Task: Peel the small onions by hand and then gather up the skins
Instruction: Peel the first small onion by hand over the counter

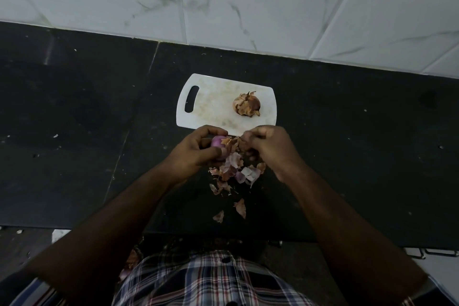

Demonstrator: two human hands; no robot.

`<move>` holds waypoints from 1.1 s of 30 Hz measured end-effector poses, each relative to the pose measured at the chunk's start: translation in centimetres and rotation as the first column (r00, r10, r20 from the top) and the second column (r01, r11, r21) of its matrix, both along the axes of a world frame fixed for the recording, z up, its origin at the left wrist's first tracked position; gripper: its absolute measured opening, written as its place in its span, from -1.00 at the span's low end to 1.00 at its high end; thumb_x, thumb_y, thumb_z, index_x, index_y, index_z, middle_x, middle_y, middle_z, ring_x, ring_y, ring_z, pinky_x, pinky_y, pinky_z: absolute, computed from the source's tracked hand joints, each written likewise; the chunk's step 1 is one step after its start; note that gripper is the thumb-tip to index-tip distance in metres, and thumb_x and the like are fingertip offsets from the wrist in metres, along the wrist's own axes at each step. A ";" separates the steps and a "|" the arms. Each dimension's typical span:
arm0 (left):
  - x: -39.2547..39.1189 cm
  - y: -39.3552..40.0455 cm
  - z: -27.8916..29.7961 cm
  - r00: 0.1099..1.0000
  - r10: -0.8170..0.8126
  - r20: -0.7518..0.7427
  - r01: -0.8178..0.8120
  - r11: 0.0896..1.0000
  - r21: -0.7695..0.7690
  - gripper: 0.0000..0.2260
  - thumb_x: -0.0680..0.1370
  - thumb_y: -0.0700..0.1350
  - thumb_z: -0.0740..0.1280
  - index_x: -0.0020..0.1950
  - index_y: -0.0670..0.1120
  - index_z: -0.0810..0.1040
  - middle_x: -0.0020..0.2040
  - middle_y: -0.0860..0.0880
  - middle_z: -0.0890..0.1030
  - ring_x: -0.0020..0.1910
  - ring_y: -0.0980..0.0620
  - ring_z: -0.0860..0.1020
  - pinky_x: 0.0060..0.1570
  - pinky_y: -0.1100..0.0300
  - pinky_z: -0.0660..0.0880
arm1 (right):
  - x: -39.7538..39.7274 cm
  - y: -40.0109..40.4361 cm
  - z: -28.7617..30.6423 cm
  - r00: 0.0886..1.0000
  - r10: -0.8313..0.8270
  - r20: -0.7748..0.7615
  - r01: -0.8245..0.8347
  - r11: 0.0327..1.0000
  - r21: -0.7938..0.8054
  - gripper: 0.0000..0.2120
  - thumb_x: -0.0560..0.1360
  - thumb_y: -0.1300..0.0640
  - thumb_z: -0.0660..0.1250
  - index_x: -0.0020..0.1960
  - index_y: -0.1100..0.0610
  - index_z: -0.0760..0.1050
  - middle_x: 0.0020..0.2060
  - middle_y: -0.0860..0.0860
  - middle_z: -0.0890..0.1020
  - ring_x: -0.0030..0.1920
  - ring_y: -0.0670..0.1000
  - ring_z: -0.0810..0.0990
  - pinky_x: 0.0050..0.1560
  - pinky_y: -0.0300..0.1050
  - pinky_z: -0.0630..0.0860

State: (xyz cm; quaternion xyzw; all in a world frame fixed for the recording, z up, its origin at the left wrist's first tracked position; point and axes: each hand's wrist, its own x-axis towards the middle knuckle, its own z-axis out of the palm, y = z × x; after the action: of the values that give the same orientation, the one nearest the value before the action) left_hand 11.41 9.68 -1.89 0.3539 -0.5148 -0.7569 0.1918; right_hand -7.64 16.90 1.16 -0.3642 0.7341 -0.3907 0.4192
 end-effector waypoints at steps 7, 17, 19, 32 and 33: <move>-0.4 0.0 0.1 0.994 -0.038 0.102 0.052 0.990 -0.134 -0.65 0.51 -0.34 0.44 0.25 -0.09 0.53 0.12 -0.23 0.65 0.08 -0.19 0.65 0.11 -0.10 0.62 | 1.2 0.0 -0.3 0.975 0.168 -0.148 -0.184 0.978 -0.103 -0.72 0.42 0.17 0.54 0.13 0.10 0.67 -0.03 -0.05 0.72 -0.03 -0.13 0.68 0.05 -0.11 0.64; 0.1 -0.5 0.4 0.991 0.034 0.130 -0.005 0.975 -0.220 -0.58 0.47 -0.29 0.51 0.25 0.02 0.54 0.15 -0.07 0.65 0.11 -0.06 0.65 -0.04 0.14 0.64 | 1.0 -0.8 -1.2 0.903 -0.308 0.299 0.327 0.945 -0.014 -0.83 0.58 0.30 0.30 0.07 0.13 0.63 -0.17 0.06 0.70 -0.18 -0.01 0.67 -0.18 -0.11 0.62; 0.5 -0.8 0.2 0.982 0.065 0.180 -0.019 0.969 -0.245 -0.54 0.46 -0.22 0.53 0.28 0.10 0.52 0.17 -0.06 0.60 0.12 -0.04 0.63 -0.07 0.23 0.62 | -0.1 -0.4 -1.3 0.991 -0.094 0.096 0.094 0.996 0.004 -0.69 0.55 0.37 0.31 0.20 0.10 0.60 -0.03 0.03 0.71 -0.02 -0.05 0.68 0.03 -0.10 0.64; -2.0 -6.1 0.0 0.923 0.260 0.283 -0.216 0.960 -0.178 -0.59 0.49 -0.11 0.51 0.31 -0.07 0.53 0.13 -0.03 0.60 0.08 0.00 0.61 0.10 0.07 0.57 | 0.9 -0.3 -2.7 0.857 0.305 -0.416 -0.305 0.950 0.067 -0.78 0.47 0.28 0.39 0.04 0.09 0.72 -0.03 -0.06 0.73 -0.01 -0.13 0.66 0.04 -0.26 0.56; -2.4 -6.7 0.0 0.918 0.268 0.294 -0.217 0.956 -0.195 -0.59 0.48 -0.15 0.52 0.30 -0.08 0.54 0.12 -0.04 0.61 0.08 -0.01 0.61 0.11 0.07 0.58 | 0.9 -0.4 -2.6 0.870 0.273 -0.410 -0.279 0.959 0.046 -0.79 0.46 0.28 0.41 0.03 0.09 0.72 -0.04 -0.06 0.73 -0.04 -0.14 0.67 0.06 -0.19 0.58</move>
State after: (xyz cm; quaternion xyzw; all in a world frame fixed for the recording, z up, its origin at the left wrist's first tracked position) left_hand 9.02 2.96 -1.91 0.5155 -0.5495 -0.6171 0.2268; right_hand -6.69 16.54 -1.41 -0.5424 0.7435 -0.2467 0.3036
